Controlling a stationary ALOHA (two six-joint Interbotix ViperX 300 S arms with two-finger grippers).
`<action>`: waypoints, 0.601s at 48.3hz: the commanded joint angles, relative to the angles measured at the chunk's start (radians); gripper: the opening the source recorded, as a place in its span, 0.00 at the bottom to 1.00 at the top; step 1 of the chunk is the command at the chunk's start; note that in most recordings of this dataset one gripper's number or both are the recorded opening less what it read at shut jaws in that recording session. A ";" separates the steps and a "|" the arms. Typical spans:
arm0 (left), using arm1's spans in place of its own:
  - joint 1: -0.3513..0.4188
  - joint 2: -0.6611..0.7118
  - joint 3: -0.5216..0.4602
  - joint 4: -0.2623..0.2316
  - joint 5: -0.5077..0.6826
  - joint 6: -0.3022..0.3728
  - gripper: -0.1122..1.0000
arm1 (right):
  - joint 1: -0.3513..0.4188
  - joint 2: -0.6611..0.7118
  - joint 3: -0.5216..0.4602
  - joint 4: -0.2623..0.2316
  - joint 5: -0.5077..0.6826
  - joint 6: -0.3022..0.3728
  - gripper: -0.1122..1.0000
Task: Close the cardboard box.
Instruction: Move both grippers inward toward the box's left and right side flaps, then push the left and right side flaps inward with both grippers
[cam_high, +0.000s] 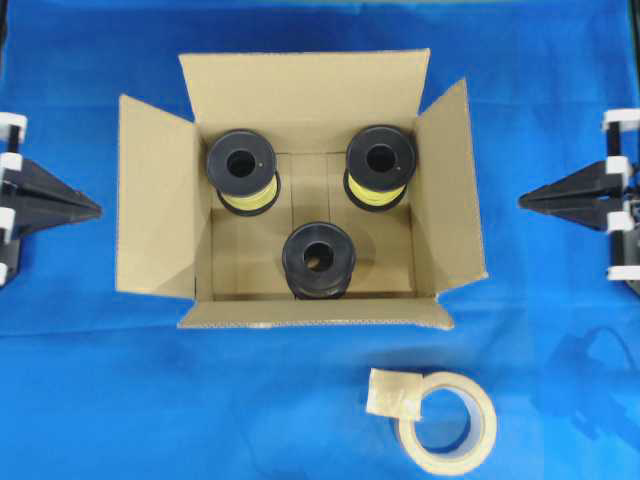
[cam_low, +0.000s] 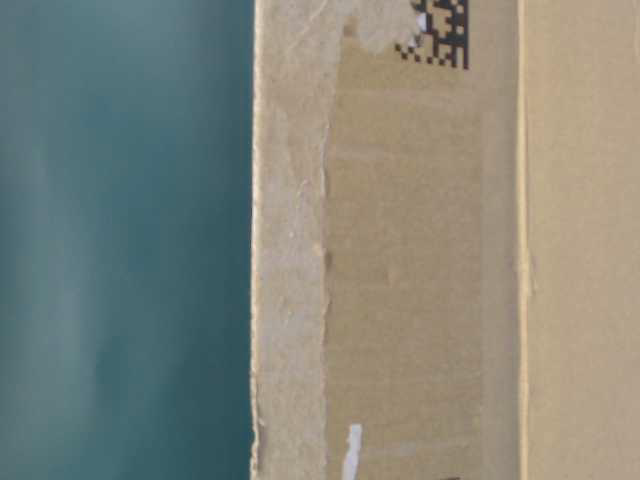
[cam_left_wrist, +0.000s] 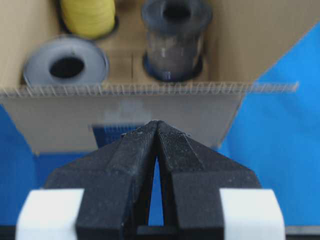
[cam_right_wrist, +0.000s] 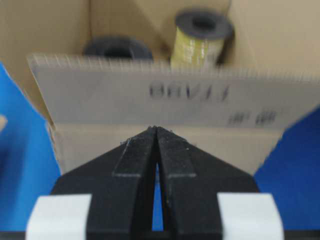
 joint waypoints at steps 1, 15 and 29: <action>-0.002 0.049 0.003 -0.003 -0.035 0.000 0.10 | -0.006 0.060 0.008 0.015 -0.061 0.002 0.10; 0.000 0.169 0.026 -0.005 -0.120 -0.041 0.10 | -0.006 0.238 0.040 0.051 -0.213 0.002 0.10; -0.002 0.241 0.031 -0.003 -0.307 -0.041 0.10 | -0.006 0.284 -0.003 0.051 -0.265 0.000 0.10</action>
